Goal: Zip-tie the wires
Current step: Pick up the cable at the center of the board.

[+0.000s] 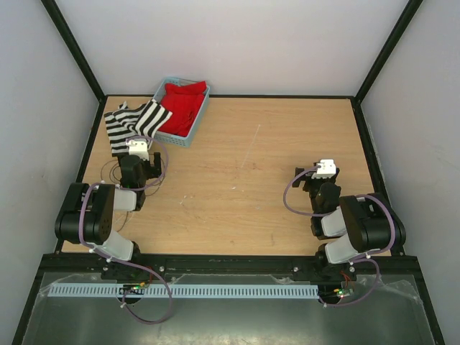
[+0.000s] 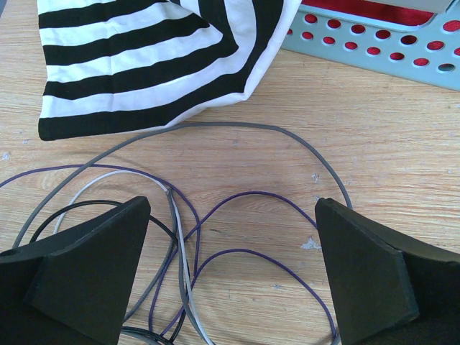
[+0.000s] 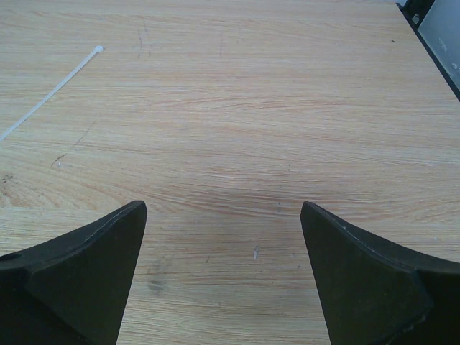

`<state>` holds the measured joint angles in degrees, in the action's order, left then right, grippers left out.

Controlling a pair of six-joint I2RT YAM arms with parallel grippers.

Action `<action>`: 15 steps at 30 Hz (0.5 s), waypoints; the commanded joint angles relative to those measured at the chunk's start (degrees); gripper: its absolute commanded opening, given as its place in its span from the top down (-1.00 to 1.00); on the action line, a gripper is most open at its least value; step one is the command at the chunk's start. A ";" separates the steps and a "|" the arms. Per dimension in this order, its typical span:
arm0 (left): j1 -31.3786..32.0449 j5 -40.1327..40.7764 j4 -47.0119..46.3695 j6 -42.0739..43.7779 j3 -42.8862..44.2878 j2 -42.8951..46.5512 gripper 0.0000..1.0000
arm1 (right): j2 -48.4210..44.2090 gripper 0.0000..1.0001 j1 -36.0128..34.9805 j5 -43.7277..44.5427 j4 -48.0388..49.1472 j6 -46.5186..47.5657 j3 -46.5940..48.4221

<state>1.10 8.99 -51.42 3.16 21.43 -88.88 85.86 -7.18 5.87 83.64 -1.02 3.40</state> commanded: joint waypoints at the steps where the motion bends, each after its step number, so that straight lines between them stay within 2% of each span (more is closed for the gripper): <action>1: 0.21 -0.24 -0.08 -0.38 0.71 0.56 -0.98 | -0.72 -0.99 -0.29 0.45 0.91 0.17 0.98; 7: 0.13 -0.32 -0.06 -0.43 0.72 0.62 -0.98 | -0.59 -0.99 -0.29 -0.38 0.23 0.38 1.49; 11: -0.03 -0.61 -0.13 -0.45 0.71 0.55 -0.98 | 0.00 -0.99 -0.29 -6.10 -7.41 2.55 6.03; 15: -0.63 -1.61 -0.33 -0.88 0.38 1.20 -0.98 | -2.03 -0.99 -0.27 -2.55 -4.00 1.31 3.41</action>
<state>1.04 8.71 -51.42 3.11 21.43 -88.88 85.89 -7.18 2.44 79.07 0.49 8.40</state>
